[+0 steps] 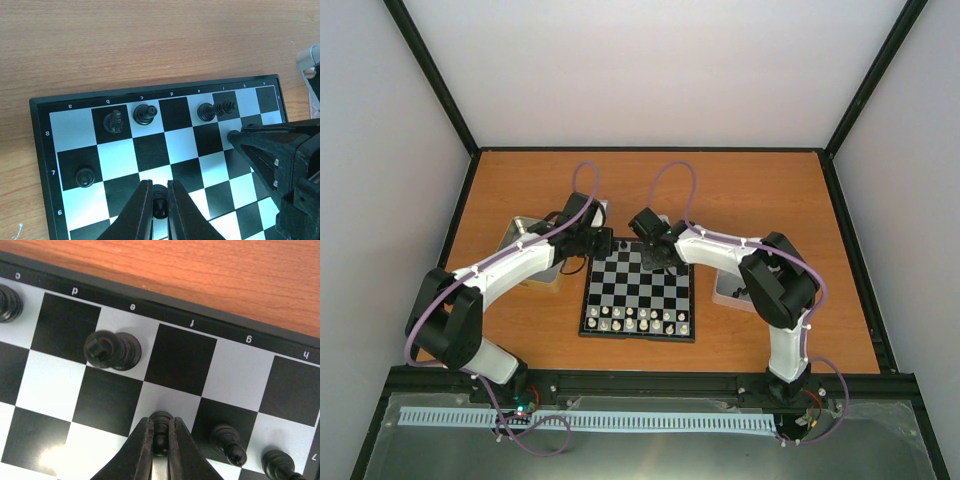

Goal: Set up the chess pieces on the board
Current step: Place the chess piece on the chessboard.

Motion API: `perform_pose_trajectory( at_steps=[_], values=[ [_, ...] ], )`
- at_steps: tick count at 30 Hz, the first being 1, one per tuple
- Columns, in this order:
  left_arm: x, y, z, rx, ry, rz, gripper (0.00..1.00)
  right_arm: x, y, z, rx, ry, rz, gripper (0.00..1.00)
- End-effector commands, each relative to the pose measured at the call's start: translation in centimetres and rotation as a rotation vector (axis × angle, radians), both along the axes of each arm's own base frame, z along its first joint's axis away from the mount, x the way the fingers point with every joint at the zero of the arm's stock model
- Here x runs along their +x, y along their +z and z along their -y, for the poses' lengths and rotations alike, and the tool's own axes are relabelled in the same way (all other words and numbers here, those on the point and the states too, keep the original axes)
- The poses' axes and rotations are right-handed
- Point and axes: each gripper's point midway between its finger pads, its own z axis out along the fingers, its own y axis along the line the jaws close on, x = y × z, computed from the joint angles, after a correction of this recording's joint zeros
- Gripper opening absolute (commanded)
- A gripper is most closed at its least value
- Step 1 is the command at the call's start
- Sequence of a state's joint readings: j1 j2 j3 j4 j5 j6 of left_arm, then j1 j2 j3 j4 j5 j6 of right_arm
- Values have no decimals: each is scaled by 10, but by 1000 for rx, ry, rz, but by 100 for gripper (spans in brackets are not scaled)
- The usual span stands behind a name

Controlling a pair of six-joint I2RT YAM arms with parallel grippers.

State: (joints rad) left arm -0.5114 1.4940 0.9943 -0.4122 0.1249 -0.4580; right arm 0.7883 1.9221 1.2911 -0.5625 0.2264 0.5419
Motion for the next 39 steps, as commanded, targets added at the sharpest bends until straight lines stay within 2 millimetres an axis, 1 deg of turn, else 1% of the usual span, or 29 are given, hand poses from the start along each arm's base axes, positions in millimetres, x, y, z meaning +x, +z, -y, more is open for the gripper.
perform_pose_trajectory(
  at_steps=[1,4,8,11,13,15,17,20,23,26,29,32,37,39],
  values=[
    [1,10,4,-40,-8,10,1,3,-3,-1,4,-18,-31,9],
    [-1,10,7,-54,-21,3,1,2,9,-6,40,-8,-24,19],
    [-4,11,14,-86,-51,-8,1,4,35,-8,86,-14,11,31],
    [-6,11,21,-120,-76,-19,1,6,58,-8,138,-22,45,35],
    [-7,12,26,-142,-92,-26,1,7,73,-5,170,-37,69,36],
    [-10,13,35,-170,-118,-33,1,6,88,3,207,-63,101,36],
    [-13,11,47,-174,-150,-38,2,5,95,16,231,-105,125,36],
    [-14,2,64,-122,-171,-51,2,3,93,46,244,-194,149,36],
    [-12,-11,74,-29,-170,-66,2,-3,84,78,247,-278,144,36],
    [-10,-20,83,14,-178,-76,1,-12,73,102,246,-334,127,37],
    [-10,-28,90,51,-184,-77,2,-17,67,115,250,-362,116,37],
    [-6,-36,90,92,-169,-84,2,-19,62,121,247,-375,105,37],
    [4,-36,91,106,-145,-58,3,-20,62,128,250,-403,113,37],
    [7,-42,91,118,-138,-62,3,-20,65,131,264,-412,126,37]
  ],
)
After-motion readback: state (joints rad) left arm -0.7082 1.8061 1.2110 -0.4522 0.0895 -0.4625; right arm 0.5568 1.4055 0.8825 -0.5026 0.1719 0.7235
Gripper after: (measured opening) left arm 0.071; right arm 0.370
